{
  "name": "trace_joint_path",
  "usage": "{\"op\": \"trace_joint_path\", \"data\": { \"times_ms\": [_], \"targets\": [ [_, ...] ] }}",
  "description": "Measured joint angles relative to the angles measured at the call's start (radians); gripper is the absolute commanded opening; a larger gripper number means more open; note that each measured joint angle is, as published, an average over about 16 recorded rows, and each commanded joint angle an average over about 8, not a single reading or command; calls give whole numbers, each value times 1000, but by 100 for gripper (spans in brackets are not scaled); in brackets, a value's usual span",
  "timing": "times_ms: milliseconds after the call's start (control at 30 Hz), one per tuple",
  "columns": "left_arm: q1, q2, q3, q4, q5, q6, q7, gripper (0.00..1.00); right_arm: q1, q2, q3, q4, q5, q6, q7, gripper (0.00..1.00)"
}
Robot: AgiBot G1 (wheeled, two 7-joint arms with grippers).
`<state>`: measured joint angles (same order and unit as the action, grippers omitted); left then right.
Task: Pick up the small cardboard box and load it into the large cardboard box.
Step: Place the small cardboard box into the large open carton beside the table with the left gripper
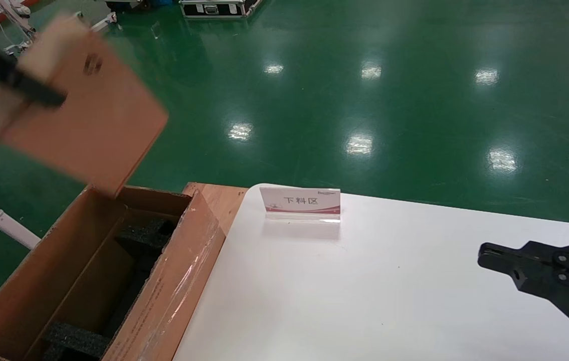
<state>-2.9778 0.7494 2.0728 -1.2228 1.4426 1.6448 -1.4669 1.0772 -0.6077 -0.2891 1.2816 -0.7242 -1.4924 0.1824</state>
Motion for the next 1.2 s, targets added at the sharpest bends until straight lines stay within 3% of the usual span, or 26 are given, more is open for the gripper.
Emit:
{"op": "trace_joint_path", "data": {
  "times_ms": [267, 533, 1200],
  "targets": [
    [-43, -13, 233, -40, -70, 8, -73, 0, 0, 0, -1, 0, 0, 0, 0, 2],
    [-47, -82, 306, -80, -61, -4, -123, 0, 0, 0, -1, 0, 1, 0, -1, 100],
    [34, -323, 233, -156, 79, -48, -143, 0, 0, 1, -2, 0, 2, 1, -1, 100]
  ]
}}
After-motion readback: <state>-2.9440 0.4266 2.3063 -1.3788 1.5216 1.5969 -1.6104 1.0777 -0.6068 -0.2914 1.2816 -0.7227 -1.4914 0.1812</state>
